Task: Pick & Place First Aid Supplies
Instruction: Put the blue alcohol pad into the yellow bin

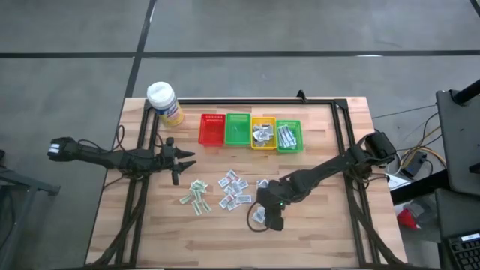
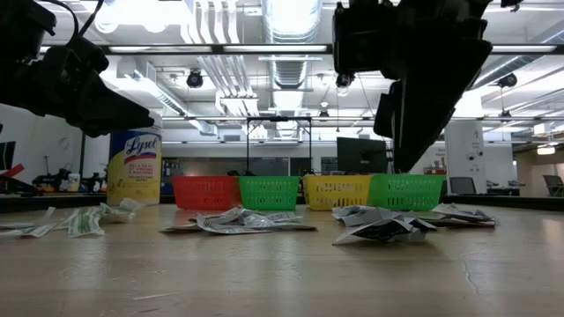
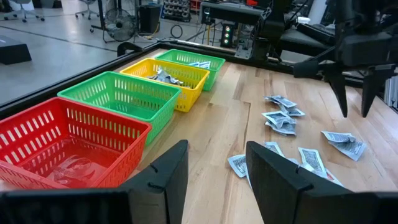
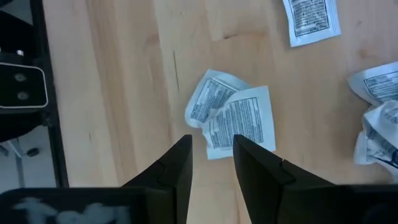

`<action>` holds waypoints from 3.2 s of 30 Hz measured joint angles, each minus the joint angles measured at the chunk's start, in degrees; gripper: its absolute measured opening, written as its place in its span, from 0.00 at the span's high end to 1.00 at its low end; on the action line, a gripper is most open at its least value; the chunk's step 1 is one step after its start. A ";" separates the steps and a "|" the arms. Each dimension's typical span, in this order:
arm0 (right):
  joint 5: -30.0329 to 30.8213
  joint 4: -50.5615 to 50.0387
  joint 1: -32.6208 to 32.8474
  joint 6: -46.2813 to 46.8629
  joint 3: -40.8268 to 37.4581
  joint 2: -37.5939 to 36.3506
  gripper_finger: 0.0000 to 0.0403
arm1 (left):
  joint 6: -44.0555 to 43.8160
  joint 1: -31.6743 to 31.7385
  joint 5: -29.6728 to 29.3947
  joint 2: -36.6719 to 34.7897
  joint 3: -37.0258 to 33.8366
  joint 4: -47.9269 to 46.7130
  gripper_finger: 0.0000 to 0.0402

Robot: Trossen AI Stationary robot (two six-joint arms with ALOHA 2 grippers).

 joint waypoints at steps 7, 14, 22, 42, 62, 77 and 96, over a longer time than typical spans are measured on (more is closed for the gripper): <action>-0.41 3.58 -0.04 1.98 -3.21 0.00 0.71 | 0.00 0.00 0.00 0.00 0.01 0.00 0.61; -0.88 6.94 -0.17 2.87 -5.03 0.07 0.71 | 0.00 0.00 0.00 0.00 0.02 0.00 0.61; -1.90 8.93 -0.26 2.90 -6.01 0.07 0.71 | 0.00 0.00 0.00 0.01 0.01 0.00 0.61; -1.56 10.27 -0.28 6.09 -7.84 0.07 0.70 | 0.00 0.00 -0.02 0.00 0.00 0.00 0.61; 1.88 3.14 -0.31 5.43 -0.62 0.04 0.62 | 0.01 0.00 -0.02 0.00 0.00 0.00 0.61; -1.24 -14.71 -0.26 5.82 15.58 10.12 0.64 | 3.06 0.01 -0.02 0.01 0.01 -0.20 0.61; 1.70 -32.80 -0.28 7.06 36.96 23.32 0.65 | 3.48 0.00 -0.02 0.02 0.01 -2.67 0.61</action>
